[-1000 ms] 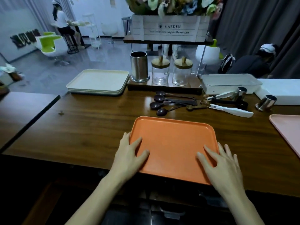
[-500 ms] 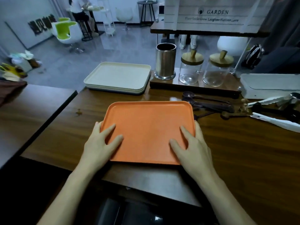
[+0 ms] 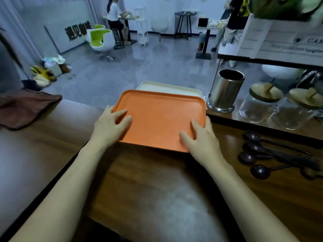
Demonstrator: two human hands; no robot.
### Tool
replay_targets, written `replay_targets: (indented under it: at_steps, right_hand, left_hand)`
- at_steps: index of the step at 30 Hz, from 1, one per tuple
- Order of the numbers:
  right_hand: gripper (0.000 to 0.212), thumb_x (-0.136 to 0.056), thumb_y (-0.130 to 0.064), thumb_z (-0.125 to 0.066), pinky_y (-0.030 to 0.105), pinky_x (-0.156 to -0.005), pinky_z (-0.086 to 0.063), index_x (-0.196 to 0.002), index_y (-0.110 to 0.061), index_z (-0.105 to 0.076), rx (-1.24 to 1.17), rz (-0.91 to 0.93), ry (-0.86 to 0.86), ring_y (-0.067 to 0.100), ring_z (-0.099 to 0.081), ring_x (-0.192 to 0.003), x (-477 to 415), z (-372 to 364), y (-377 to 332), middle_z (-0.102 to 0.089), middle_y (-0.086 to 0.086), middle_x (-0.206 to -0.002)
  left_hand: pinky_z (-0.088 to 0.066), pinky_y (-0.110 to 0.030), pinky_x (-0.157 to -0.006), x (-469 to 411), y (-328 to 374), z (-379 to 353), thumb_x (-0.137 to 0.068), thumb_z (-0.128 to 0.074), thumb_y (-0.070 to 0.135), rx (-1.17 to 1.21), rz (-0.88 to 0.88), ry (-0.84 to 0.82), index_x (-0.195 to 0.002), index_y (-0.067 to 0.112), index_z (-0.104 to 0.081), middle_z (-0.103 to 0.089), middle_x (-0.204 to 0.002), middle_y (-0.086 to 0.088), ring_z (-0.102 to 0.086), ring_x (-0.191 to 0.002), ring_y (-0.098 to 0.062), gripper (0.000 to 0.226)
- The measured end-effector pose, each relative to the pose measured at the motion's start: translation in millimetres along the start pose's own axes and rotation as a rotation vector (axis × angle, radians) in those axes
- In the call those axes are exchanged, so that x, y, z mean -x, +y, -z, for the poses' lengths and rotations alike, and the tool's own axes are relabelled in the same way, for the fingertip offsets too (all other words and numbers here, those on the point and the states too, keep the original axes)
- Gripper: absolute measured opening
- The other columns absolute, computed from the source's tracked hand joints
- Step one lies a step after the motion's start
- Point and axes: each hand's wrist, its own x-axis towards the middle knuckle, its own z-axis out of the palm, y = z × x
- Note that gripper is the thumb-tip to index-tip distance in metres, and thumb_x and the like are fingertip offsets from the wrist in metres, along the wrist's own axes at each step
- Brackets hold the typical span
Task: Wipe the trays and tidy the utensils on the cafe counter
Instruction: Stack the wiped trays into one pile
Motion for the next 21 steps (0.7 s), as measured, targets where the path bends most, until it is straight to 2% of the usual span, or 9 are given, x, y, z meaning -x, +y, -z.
replay_targets:
  at_steps: [4,7,10,13,17,21]
  right_hand:
    - [0.067,-0.096,-0.055,-0.051,0.043,-0.111,-0.036,-0.153,-0.022,-0.040,0.032,-0.051,0.046,0.035,-0.042,-0.138,-56,-10,-16,-0.015,0.007,-0.165]
    - [0.059,-0.097,-0.051,-0.052,0.042,-0.105,-0.039,-0.146,-0.019,-0.048,0.041,-0.105,0.061,0.036,-0.043,-0.135,-90,-16,-22,-0.023,0.009,-0.160]
    - [0.055,-0.097,-0.048,-0.053,0.042,-0.103,-0.039,-0.140,-0.015,-0.054,0.043,-0.152,0.078,0.036,-0.040,-0.137,-116,-22,-21,-0.033,0.013,-0.152]
    - [0.061,-0.096,-0.050,-0.054,0.042,-0.110,-0.035,-0.147,-0.017,-0.049,0.039,-0.188,0.095,0.034,-0.037,-0.141,-135,-28,-17,-0.031,0.013,-0.156]
    - [0.062,-0.095,-0.050,-0.055,0.042,-0.111,-0.034,-0.148,-0.020,-0.047,0.040,-0.240,0.098,0.037,-0.035,-0.143,-153,-39,-14,-0.027,0.017,-0.158]
    - [0.067,-0.097,-0.054,-0.051,0.046,-0.111,-0.035,-0.153,-0.020,-0.039,0.095,-0.280,0.094,0.039,-0.034,-0.144,-160,-46,-12,-0.022,0.019,-0.161]
  left_hand:
    - [-0.031,-0.039,-0.118,-71,-10,-12,-0.094,-0.059,0.055,0.073,-0.020,-0.043,-0.138,0.024,-0.064,-0.043,-0.156,-0.008,-0.040,-0.145,-0.025,0.054]
    - [-0.031,-0.037,-0.118,-116,-10,-26,-0.089,-0.055,0.061,0.113,-0.039,-0.078,-0.136,0.024,-0.066,-0.044,-0.155,-0.008,-0.042,-0.143,-0.023,0.061]
    - [-0.030,-0.036,-0.118,-149,-11,-40,-0.095,-0.060,0.052,0.106,-0.054,-0.103,-0.135,0.021,-0.066,-0.044,-0.155,-0.008,-0.042,-0.143,-0.023,0.051]
    - [-0.033,-0.037,-0.116,-172,-9,-51,-0.096,-0.060,0.049,0.114,-0.080,-0.112,-0.135,0.022,-0.066,-0.047,-0.153,-0.005,-0.046,-0.140,-0.024,0.047]
    - [-0.034,-0.042,-0.118,-188,-15,-63,-0.096,-0.059,0.051,0.106,-0.068,-0.153,-0.136,0.023,-0.066,-0.043,-0.157,-0.005,-0.046,-0.141,-0.026,0.049]
    - [-0.031,-0.040,-0.115,-190,-15,-70,-0.099,-0.054,0.051,0.044,-0.078,-0.151,-0.139,0.025,-0.063,-0.041,-0.158,-0.004,-0.043,-0.141,-0.026,0.049]
